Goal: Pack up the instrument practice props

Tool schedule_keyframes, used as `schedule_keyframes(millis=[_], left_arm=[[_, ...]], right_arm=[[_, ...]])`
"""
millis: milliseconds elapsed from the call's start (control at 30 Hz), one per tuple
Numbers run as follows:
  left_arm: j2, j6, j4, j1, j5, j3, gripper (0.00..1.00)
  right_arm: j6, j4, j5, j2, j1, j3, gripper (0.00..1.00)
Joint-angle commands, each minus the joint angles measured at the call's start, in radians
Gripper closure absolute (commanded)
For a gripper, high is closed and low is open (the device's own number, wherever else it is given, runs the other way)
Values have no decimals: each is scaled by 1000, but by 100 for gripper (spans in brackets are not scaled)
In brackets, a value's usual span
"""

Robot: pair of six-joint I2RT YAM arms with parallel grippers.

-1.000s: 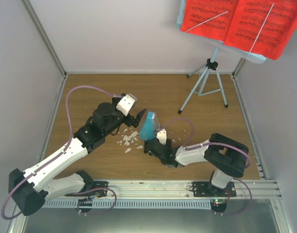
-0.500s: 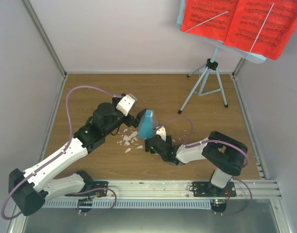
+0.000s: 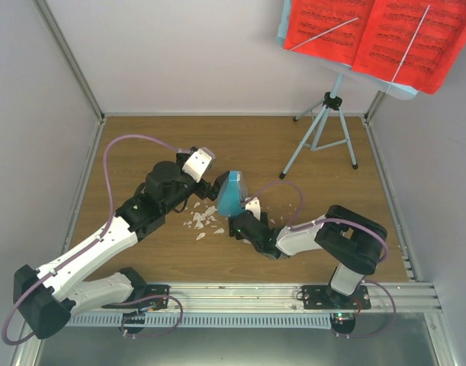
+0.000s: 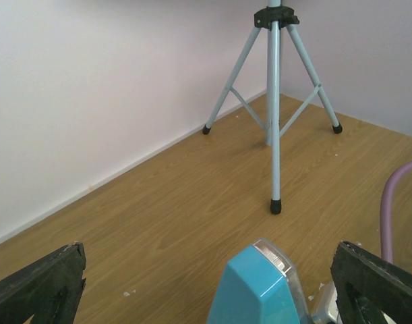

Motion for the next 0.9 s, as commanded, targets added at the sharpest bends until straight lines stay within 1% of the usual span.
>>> schedule_keyframes(millis=[0, 267, 600, 633, 767, 867], left_arm=[[-1, 11, 56, 4, 8, -9, 1], [1, 11, 55, 4, 8, -9, 1], [0, 11, 55, 4, 9, -9, 1], [1, 11, 55, 5, 9, -9, 1], [-1, 11, 55, 4, 10, -9, 1], [-2, 11, 55, 4, 10, -9, 1]], right_arm=[[36, -55, -44, 40, -12, -32, 14], [26, -38, -47, 29, -12, -46, 28], [-8, -7, -55, 12, -12, -62, 39], [-9, -5, -56, 11, -12, -62, 39], [-13, 12, -57, -5, -12, -76, 31], [-26, 44, -60, -35, -11, -106, 18]])
